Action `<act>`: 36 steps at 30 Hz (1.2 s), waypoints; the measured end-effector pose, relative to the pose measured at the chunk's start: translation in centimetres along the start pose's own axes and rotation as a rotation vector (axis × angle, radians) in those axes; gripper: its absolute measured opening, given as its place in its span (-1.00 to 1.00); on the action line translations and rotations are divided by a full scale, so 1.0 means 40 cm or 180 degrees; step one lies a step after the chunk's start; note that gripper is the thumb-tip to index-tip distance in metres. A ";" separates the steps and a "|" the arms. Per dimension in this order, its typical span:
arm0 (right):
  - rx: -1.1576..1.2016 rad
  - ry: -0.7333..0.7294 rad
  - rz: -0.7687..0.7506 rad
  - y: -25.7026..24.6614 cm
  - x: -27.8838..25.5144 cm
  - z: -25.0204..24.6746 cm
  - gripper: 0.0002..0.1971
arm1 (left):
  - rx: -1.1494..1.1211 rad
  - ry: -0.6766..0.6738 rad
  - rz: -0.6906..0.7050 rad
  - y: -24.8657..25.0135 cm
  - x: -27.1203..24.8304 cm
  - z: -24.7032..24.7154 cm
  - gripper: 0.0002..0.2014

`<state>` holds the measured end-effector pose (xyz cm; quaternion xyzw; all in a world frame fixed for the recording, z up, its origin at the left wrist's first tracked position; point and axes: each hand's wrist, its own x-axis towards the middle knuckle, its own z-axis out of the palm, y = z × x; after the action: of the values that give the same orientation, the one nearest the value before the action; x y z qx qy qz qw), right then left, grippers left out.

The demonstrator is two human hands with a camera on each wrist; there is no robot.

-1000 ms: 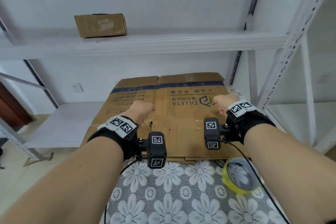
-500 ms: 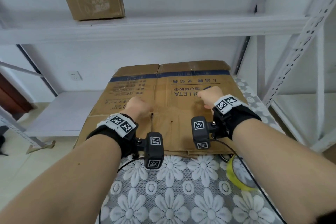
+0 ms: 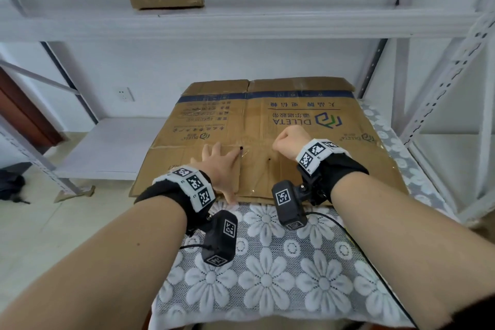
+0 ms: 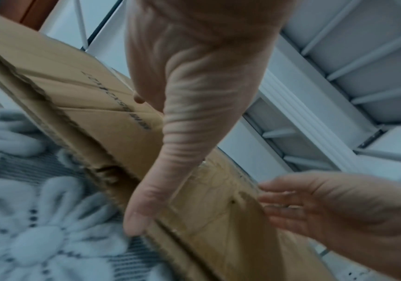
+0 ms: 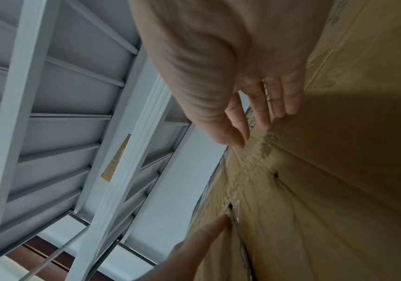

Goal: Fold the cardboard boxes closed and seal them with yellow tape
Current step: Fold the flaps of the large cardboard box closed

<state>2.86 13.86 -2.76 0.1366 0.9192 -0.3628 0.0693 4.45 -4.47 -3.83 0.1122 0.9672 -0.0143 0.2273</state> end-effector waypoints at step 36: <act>-0.0810 0.0152 -0.0267 -0.011 -0.071 0.015 -0.71 | -0.0121 0.1140 0.0245 -0.002 -0.042 0.019 -0.39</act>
<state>5.43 12.57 -2.26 0.0968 0.9641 -0.2425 0.0489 6.23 -4.97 -3.78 0.1455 0.9873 0.0329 0.0540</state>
